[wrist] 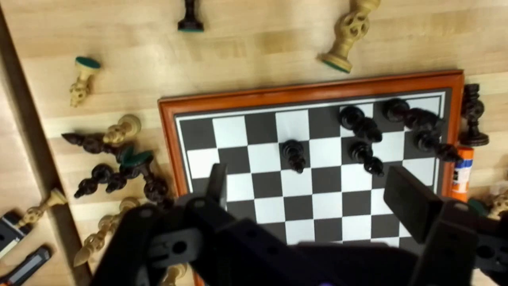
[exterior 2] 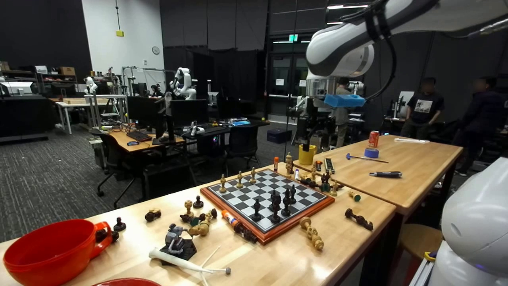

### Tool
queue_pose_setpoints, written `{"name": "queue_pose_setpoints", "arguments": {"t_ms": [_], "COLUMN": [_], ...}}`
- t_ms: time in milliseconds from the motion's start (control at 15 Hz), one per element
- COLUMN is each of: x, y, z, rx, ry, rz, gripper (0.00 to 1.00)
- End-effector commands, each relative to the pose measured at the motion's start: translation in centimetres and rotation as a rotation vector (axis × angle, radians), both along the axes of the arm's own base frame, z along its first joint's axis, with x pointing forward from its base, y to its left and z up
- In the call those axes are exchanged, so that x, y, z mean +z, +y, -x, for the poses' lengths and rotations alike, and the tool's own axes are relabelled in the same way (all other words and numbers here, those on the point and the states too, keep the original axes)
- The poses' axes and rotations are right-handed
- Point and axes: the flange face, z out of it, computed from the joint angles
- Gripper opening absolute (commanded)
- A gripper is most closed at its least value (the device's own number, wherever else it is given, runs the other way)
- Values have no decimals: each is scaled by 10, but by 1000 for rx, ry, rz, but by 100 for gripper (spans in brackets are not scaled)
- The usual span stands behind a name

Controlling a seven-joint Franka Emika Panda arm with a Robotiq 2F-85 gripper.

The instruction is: Move the brown chess piece to the left

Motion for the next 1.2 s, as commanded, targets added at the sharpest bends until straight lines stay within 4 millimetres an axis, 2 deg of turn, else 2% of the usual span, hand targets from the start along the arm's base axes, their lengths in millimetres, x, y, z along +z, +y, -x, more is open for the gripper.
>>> {"name": "queue_pose_setpoints", "arguments": {"t_ms": [0,67,133,200,333,533,733,1133], "x": [-1,-1,-4,-9,-12,-5,-5,-9], "y": [-19,-9,-11,-12,-12,-11,-27,-79], "z": [-72,-37,-49,-52,-52,-46,-59,-103], "rx": [29,10,10,10,10,10,29,14], "ry": [11,1,8,19,25,10,44,51], "rz": [65,35,39,38,37,38,19,5], "gripper": [100,100,100,100,100,100,100,100]}}
